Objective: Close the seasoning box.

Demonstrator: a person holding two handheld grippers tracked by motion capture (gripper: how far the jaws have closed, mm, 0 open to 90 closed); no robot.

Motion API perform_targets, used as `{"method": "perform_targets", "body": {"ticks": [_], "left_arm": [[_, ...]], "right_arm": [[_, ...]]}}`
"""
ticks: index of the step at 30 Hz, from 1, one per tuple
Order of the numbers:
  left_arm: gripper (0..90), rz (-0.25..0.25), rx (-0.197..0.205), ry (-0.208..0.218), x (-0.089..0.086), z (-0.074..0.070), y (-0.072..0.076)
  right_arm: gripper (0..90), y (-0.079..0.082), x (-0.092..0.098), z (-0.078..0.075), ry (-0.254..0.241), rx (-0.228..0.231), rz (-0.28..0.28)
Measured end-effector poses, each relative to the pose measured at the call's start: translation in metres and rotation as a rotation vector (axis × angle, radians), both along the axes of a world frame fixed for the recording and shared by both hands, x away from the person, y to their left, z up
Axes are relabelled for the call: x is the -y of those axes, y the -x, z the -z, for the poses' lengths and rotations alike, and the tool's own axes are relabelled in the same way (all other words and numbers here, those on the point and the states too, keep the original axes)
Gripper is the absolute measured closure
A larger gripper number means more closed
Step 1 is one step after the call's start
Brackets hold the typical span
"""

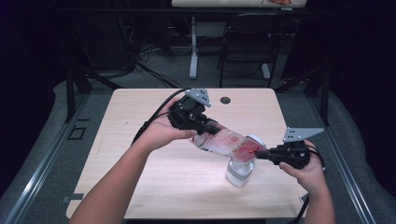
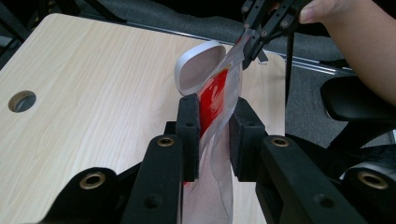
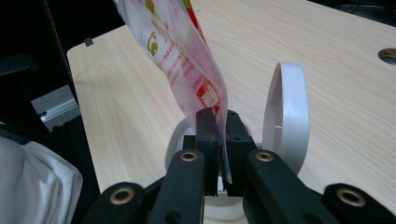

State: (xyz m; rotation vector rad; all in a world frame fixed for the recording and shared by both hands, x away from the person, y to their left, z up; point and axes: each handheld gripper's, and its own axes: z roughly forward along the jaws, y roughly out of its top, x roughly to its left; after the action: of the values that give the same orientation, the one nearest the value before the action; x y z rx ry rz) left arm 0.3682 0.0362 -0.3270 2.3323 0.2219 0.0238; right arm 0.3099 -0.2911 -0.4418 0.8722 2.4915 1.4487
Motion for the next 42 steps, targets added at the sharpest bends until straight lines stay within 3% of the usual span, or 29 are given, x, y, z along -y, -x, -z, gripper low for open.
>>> {"method": "perform_targets", "body": {"ticks": [30,42], "left_arm": [[74.6,0.005,0.002,0.027,0.0041,-0.0006,-0.0031],[77.7,0.0,-0.002,0.03,0.0038,0.0005,-0.0052]], "right_arm": [[88.1,-0.0015,0.0024,0.0033,-0.005,-0.003,0.012],[88.2,-0.002,0.0024,0.0041,-0.011,-0.006,0.014]]}}
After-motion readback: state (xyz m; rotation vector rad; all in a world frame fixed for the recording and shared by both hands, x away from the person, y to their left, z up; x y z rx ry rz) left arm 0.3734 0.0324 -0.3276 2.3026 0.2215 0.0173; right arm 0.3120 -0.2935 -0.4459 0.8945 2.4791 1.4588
